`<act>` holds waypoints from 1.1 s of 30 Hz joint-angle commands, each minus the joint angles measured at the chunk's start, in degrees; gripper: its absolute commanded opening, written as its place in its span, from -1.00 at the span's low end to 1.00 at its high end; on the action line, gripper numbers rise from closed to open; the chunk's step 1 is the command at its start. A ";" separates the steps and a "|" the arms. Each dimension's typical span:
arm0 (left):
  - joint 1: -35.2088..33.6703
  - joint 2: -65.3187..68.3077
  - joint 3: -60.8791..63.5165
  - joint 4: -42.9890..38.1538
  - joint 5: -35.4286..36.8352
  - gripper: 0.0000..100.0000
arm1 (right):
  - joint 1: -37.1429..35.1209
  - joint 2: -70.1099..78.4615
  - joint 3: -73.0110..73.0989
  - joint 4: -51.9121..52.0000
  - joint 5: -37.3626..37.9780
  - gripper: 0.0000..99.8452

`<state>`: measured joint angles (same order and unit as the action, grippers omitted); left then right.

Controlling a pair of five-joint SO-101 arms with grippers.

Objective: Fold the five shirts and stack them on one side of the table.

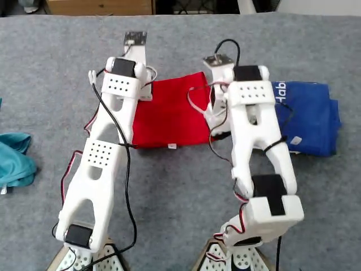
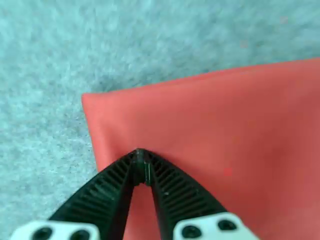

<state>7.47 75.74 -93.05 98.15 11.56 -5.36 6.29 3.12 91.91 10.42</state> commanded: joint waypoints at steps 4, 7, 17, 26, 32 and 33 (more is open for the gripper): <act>-3.82 -0.18 -2.24 -4.40 4.13 -0.94 | -3.96 -3.38 13.49 -15.65 -0.44 -0.97; -4.35 -0.18 -1.45 -5.10 4.13 -0.94 | -3.87 -3.47 16.40 -19.69 -0.44 -0.97; -7.08 -5.45 -2.51 -3.16 3.78 -0.94 | -4.13 -3.30 4.70 -9.85 -1.76 -0.97; -20.00 -4.92 -2.51 -9.05 4.22 -0.93 | -7.47 -0.04 -1.36 -9.93 -18.81 -0.59; -20.62 -3.52 -2.51 -10.73 4.22 -0.93 | -10.55 10.24 -1.80 -17.41 -25.05 -0.27; -20.70 -3.52 -2.51 -10.81 4.22 -0.93 | -10.55 12.09 -2.33 -18.64 -25.93 -0.27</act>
<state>-12.57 73.27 -93.05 88.31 15.52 -15.03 15.69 4.18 76.88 -13.23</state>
